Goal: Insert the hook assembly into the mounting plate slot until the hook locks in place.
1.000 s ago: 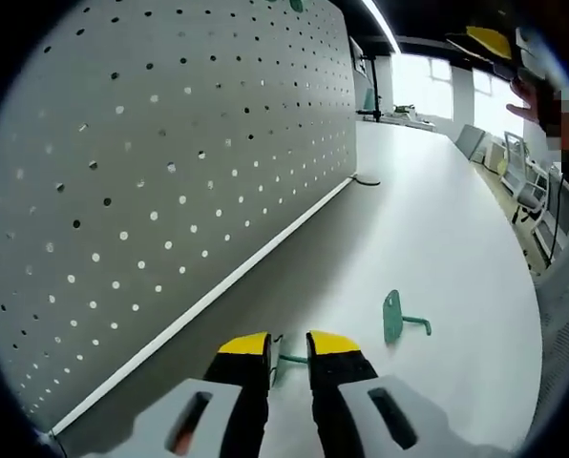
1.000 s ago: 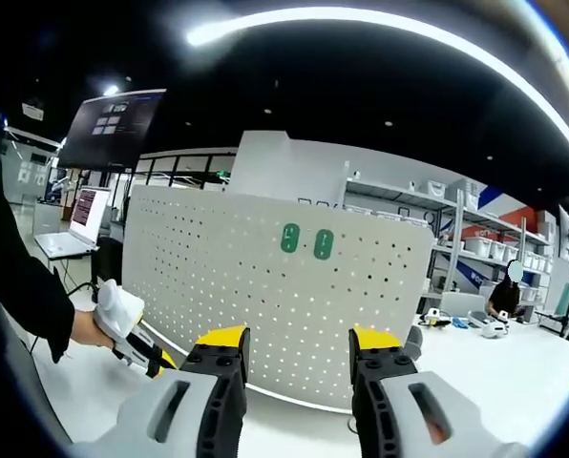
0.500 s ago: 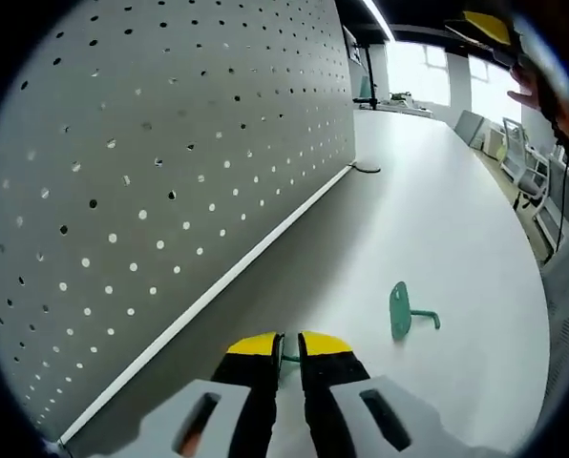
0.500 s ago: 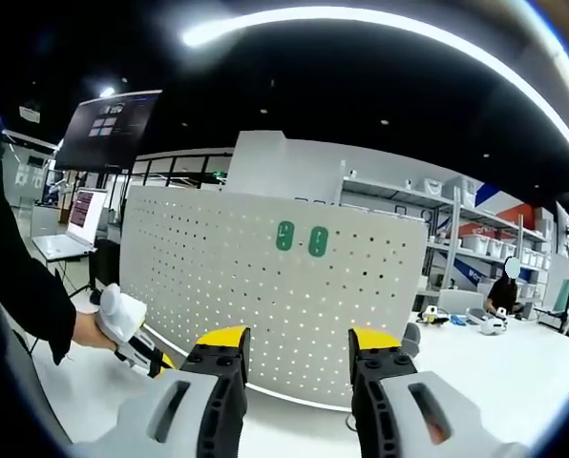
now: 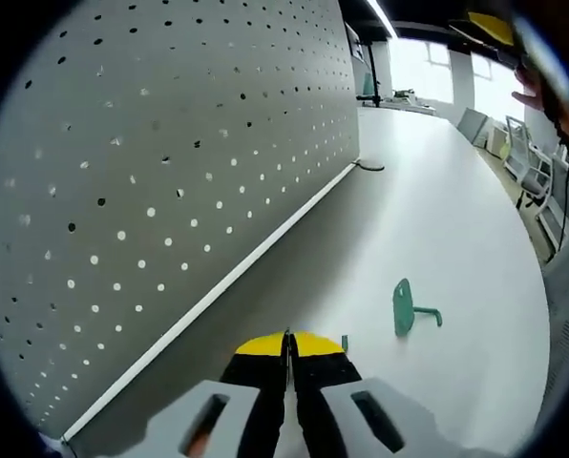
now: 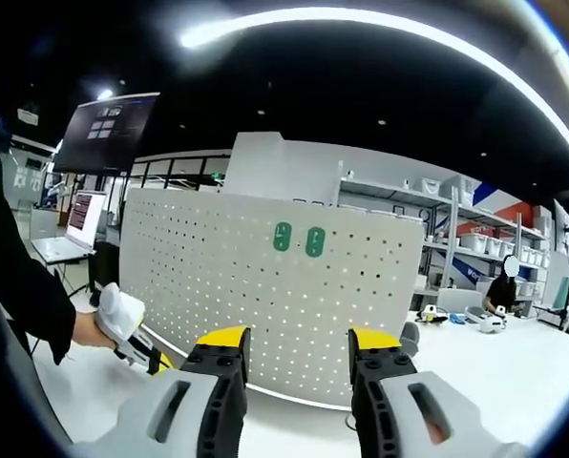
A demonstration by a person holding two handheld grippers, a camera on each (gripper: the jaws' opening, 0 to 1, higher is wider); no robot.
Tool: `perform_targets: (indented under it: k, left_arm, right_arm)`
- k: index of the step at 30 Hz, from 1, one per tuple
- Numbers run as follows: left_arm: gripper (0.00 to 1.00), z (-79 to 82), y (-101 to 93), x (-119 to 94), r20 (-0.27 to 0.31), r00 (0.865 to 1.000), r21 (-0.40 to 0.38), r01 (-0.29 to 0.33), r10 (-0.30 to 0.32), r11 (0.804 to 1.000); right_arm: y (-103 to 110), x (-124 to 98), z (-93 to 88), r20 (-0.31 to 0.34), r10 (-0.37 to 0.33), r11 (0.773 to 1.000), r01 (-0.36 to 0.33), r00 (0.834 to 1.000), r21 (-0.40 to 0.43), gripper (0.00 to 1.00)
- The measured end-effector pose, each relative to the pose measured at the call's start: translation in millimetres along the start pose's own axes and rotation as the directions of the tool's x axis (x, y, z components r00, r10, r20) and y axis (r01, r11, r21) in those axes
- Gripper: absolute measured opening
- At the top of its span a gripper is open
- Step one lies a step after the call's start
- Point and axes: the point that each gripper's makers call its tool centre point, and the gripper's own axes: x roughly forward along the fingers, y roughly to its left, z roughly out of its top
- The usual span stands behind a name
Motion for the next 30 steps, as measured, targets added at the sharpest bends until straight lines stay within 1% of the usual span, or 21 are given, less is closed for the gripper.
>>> perform_targets:
  k: [4, 10, 14, 24, 26, 28, 30]
  left_arm:
    - [0.02, 8.1, 1.9, -8, 0.029, 1.000, -0.010, -0.010, 0.010, 1.000]
    - [0.01, 15.9, 3.2, -18, 0.060, 0.998, -0.032, -0.017, 0.019, 0.999]
    - [0.01, 27.3, 2.9, -30, 0.102, 0.994, -0.057, -0.020, 0.026, 0.998]
    - [0.01, 62.2, -6.0, -64, 0.205, 0.978, -0.072, -0.016, 0.031, 0.997]
    - [0.01, 70.4, -11.1, -72, 0.228, 0.974, -0.076, 0.001, 0.017, 0.997]
    - [0.01, 76.1, -14.3, -78, 0.241, 0.970, -0.074, 0.004, 0.014, 0.997]
    - [0.01, 83.7, -19.9, -86, 0.262, 0.965, -0.092, 0.025, 0.000, 0.995]
  right_arm:
    - [4, 1, 4.8, 0.010, 0.011, 1.000, -0.011, 1.000, -0.003, 0.39]
    - [10, 2, 12.9, 0.028, 0.030, 1.000, -0.029, 0.999, -0.011, 0.38]
    - [15, 2, 19.0, 0.042, 0.043, 0.999, -0.042, 0.998, -0.016, 0.38]
    - [34, 2, 33.6, 0.072, 0.089, 0.996, -0.087, 0.993, -0.029, 0.37]
    - [37, 2, 37.0, 0.079, 0.100, 0.995, -0.098, 0.992, -0.032, 0.37]
    - [40, 2, 39.3, 0.083, 0.109, 0.994, -0.107, 0.991, -0.035, 0.37]
    - [45, 1, 42.0, 0.089, 0.124, 0.992, -0.121, 0.988, -0.037, 0.37]
